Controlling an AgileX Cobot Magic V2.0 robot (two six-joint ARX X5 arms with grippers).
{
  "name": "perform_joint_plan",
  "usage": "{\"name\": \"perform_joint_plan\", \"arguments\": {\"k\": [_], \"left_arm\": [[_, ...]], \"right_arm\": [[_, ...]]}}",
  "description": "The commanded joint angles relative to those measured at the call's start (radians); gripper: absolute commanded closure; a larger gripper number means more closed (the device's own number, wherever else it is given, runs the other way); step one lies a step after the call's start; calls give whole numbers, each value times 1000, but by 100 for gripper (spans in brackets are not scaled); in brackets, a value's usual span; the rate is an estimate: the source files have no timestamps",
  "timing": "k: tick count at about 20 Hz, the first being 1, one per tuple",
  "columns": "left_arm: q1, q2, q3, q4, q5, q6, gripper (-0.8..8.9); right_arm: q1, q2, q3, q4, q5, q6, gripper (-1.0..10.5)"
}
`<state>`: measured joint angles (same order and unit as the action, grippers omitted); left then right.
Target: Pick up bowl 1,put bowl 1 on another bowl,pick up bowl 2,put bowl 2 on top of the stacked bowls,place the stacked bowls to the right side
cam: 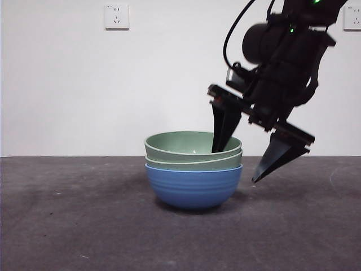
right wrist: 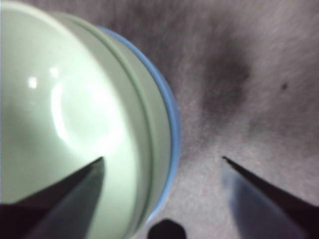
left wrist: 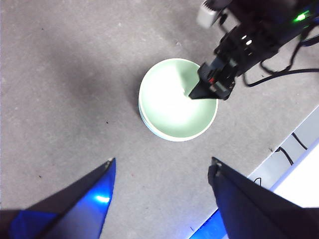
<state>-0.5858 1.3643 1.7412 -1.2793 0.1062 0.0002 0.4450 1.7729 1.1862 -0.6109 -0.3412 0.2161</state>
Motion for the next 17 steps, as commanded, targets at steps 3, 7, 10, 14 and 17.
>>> {"name": "perform_joint_plan", "arguments": {"k": [3, 7, 10, 14, 17], "left_arm": [[-2, 0, 1, 0, -2, 12, 495], [-2, 0, 1, 18, -2, 12, 495], [-2, 0, 1, 44, -2, 12, 495], [-2, 0, 1, 44, -2, 12, 495], [-2, 0, 1, 44, -2, 13, 495]], "right_arm": [[2, 28, -1, 25, 0, 10, 837], [-4, 28, -1, 32, 1, 3, 960], [-5, 28, -1, 34, 0, 3, 959], [-6, 3, -1, 38, -1, 3, 959], [-11, -61, 0, 60, 3, 3, 959]]}}
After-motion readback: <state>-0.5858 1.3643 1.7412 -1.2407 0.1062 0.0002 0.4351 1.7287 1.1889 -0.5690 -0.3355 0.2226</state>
